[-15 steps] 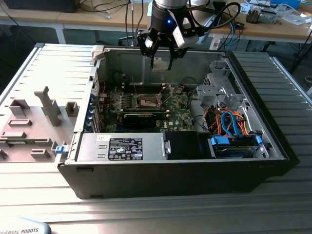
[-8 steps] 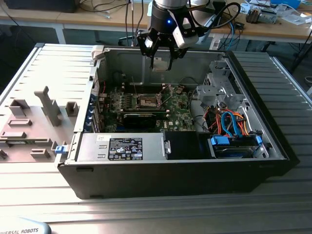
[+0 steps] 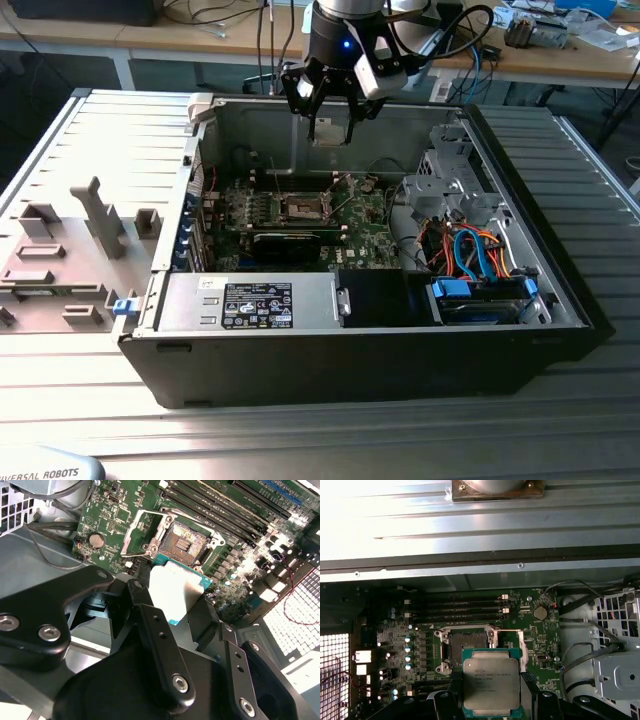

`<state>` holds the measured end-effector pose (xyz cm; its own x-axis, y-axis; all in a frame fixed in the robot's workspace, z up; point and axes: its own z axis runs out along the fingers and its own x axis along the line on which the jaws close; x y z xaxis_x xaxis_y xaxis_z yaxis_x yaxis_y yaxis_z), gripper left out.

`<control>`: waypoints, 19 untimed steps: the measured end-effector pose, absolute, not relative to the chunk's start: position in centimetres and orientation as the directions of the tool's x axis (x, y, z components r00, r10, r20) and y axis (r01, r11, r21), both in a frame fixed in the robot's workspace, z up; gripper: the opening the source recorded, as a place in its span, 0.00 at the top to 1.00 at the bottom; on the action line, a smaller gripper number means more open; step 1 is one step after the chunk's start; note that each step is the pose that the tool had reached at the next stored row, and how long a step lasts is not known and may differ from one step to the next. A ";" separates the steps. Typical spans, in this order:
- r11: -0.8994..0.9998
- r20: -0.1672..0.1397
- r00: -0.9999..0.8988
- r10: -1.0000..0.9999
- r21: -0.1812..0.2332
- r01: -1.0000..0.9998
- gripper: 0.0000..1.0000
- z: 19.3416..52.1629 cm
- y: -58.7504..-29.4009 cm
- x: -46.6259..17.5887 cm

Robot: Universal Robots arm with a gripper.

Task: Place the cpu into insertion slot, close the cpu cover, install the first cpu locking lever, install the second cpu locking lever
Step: 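Place the cpu into insertion slot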

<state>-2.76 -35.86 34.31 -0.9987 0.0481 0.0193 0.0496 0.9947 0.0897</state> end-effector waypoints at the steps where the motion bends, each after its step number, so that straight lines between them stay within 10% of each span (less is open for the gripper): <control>1: 0.995 0.019 -0.999 0.049 0.090 0.050 0.46 34.3 -35.9 -2.8; 19: 0.994 0.019 -0.998 0.065 0.090 0.067 0.46 34.3 -35.9 -2.8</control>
<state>-2.76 -35.86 34.31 -0.9977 0.0654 0.0193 0.0668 0.9937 0.0896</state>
